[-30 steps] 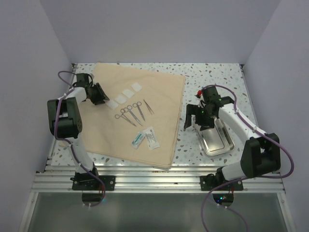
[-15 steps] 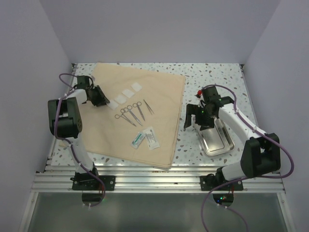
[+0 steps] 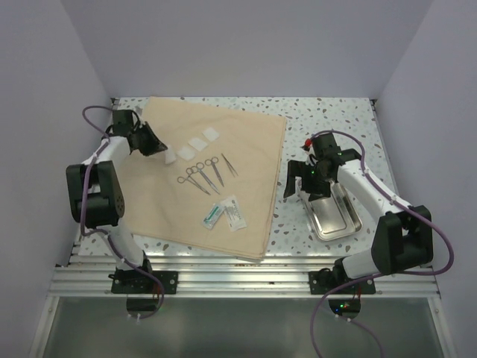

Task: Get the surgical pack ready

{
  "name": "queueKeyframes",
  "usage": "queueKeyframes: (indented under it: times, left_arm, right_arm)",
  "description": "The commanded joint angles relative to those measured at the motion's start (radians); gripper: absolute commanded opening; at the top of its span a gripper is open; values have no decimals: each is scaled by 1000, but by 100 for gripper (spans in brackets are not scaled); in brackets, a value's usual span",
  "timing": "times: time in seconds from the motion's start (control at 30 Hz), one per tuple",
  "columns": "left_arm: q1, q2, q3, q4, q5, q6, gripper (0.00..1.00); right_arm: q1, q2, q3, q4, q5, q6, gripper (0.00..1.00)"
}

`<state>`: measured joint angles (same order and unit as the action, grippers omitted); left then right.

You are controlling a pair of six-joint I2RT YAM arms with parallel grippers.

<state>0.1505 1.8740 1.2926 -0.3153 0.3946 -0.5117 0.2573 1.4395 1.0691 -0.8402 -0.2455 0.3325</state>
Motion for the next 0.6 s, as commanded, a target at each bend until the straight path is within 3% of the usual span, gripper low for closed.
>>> queueKeyframes:
  times: [0.0, 0.57]
  left_arm:
    - [-23, -113, -15, 61, 65, -80, 0]
    - [-104, 45, -22, 308, 133, -310, 0]
  right_arm:
    - [3, 7, 6, 29, -11, 7, 99]
    - [3, 7, 19, 13, 2, 3, 99]
